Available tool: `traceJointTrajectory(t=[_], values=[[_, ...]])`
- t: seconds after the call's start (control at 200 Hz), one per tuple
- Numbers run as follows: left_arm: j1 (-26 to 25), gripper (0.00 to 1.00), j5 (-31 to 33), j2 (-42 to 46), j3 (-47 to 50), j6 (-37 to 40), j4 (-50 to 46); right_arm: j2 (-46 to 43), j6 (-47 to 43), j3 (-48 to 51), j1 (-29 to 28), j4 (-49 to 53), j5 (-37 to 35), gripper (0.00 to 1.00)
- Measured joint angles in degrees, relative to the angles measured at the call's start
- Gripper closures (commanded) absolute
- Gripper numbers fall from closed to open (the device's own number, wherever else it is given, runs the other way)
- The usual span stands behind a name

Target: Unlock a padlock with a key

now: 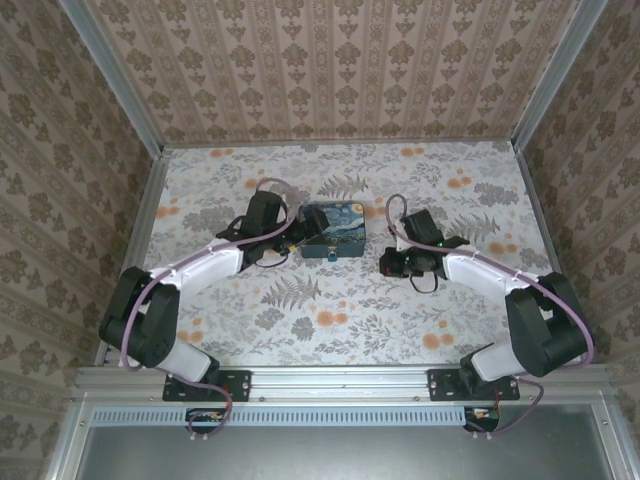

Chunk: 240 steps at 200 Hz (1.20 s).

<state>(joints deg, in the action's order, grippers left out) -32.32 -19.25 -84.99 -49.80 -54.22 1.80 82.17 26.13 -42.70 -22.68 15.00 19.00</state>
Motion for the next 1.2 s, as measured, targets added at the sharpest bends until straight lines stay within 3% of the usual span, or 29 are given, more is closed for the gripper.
traceJointTrajectory(t=[0.18, 0.275, 0.38, 0.82, 1.2], values=[[-0.98, 0.0, 1.6, 2.03, 2.21, -1.57, -0.26, -0.04, 5.9, 5.31, -6.75, -4.87, 0.76, 1.0], [-1.88, 0.0, 1.6, 2.03, 2.49, -1.75, -0.31, -0.04, 7.65, 5.7, -9.44, -5.99, -0.42, 0.71], [-2.99, 0.0, 1.51, 2.01, 2.49, -1.75, -0.04, -0.04, 8.87, 5.7, -11.15, -6.23, -2.34, 0.61], [-3.65, 0.0, 1.55, 1.46, 2.49, -1.75, 0.33, -0.44, 7.13, 0.55, -14.56, 1.2, -11.8, 0.63], [-2.45, 0.0, 1.49, 1.46, 2.49, -1.73, 0.35, 7.06, -1.2, -7.21, -19.47, 8.17, -17.07, 0.66]])
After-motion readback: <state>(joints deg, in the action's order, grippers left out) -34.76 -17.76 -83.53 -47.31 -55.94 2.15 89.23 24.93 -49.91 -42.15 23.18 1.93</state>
